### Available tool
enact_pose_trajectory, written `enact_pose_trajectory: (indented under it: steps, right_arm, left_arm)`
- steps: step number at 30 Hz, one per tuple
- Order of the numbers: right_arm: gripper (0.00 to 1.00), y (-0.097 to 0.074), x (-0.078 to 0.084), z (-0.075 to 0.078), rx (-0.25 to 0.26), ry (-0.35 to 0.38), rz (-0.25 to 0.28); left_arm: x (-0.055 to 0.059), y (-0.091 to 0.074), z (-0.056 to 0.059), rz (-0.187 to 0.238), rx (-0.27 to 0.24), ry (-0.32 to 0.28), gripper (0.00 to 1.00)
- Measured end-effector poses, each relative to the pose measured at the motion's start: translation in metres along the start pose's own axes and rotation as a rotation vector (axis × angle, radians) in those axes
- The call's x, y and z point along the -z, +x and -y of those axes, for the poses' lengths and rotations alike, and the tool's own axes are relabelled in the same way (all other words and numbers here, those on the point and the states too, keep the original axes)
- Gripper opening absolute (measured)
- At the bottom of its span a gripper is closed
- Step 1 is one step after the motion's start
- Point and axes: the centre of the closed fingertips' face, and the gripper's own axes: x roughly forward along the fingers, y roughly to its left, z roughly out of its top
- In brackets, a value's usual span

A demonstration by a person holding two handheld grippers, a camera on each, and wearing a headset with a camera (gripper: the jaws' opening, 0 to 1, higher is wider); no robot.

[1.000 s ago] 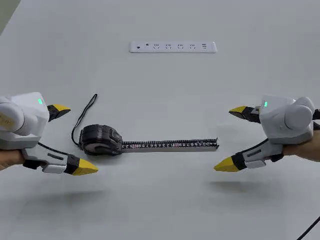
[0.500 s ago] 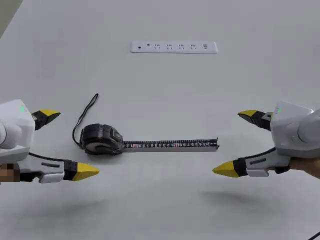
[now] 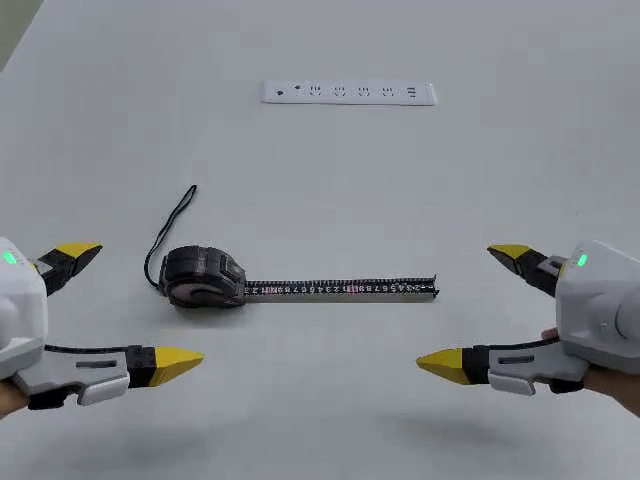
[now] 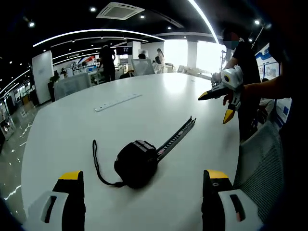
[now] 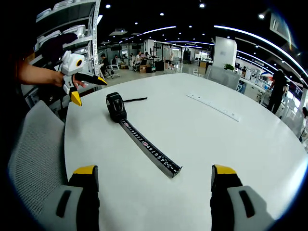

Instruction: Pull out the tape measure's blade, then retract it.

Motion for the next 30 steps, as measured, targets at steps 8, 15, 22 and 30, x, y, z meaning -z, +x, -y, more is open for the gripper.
enact_pose_trajectory:
  steps: [8, 15, 22, 30]
  right_arm:
    - [0.99, -0.012, 0.001, -0.021, 0.066, 0.069, 0.034]
    - [0.99, -0.016, 0.000, -0.032, 0.101, 0.099, 0.048]
    - [0.99, -0.018, 0.000, -0.038, 0.125, 0.144, 0.060]
    - [0.98, -0.016, 0.002, -0.045, 0.131, 0.183, 0.059]
  left_arm:
    - [-0.002, -0.012, 0.018, 0.050, -0.054, -0.054, 1.00]
    - [0.000, -0.017, 0.031, 0.060, -0.067, -0.081, 1.00]
    - [0.005, -0.021, 0.039, 0.063, -0.088, -0.110, 1.00]
    - [0.011, -0.020, 0.048, 0.056, -0.101, -0.156, 1.00]
